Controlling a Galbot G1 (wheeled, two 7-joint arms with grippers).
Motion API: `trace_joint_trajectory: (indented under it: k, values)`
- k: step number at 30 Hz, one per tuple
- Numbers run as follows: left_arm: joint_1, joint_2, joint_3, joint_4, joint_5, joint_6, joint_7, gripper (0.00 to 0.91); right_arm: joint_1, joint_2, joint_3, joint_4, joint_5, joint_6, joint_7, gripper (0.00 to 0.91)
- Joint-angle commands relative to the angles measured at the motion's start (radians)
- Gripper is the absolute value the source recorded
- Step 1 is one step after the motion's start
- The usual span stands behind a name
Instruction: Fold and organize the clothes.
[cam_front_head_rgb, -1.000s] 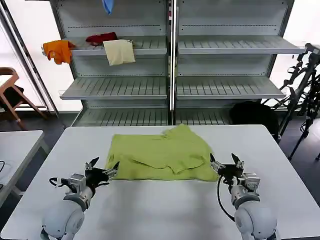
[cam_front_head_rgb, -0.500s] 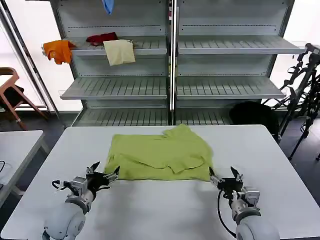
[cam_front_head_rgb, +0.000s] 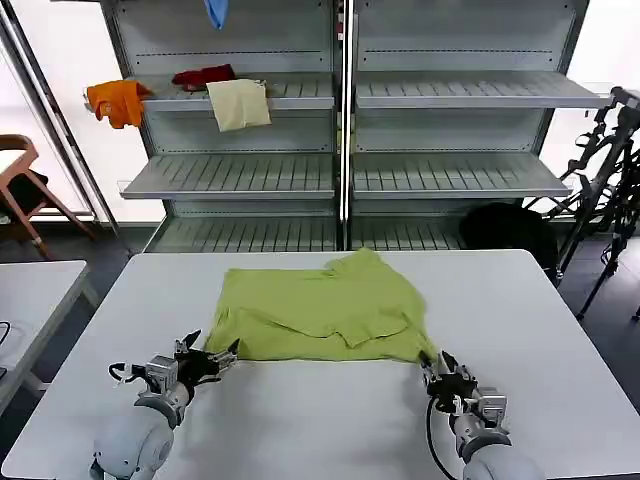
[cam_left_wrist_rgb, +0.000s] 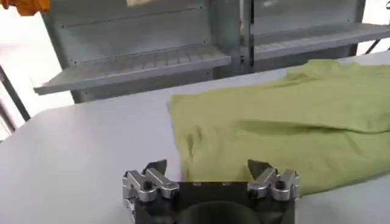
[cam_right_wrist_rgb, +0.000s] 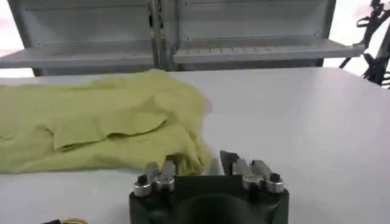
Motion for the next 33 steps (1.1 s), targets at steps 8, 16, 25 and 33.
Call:
trace_joint_trajectory:
  k: [8, 16, 25, 33]
  values:
    - [0.007, 0.002, 0.002, 0.014, -0.001, 0.001, 0.013, 0.02, 0.0, 0.001, 0.0, -0.008, -0.009, -0.001, -0.011, 0.0]
    - [0.029, 0.011, -0.005, -0.003, -0.006, 0.0, -0.007, 0.0, -0.022, -0.002, 0.009, 0.022, -0.006, -0.001, -0.017, 0.0]
    - [0.178, 0.046, -0.054, -0.128, -0.028, 0.001, -0.025, 0.0, -0.102, -0.014, 0.015, 0.106, 0.0, -0.002, -0.015, 0.0]
    - [0.383, 0.078, -0.155, -0.283, -0.095, 0.0, -0.031, 0.0, -0.257, -0.016, 0.009, 0.234, -0.001, -0.002, -0.003, 0.0]
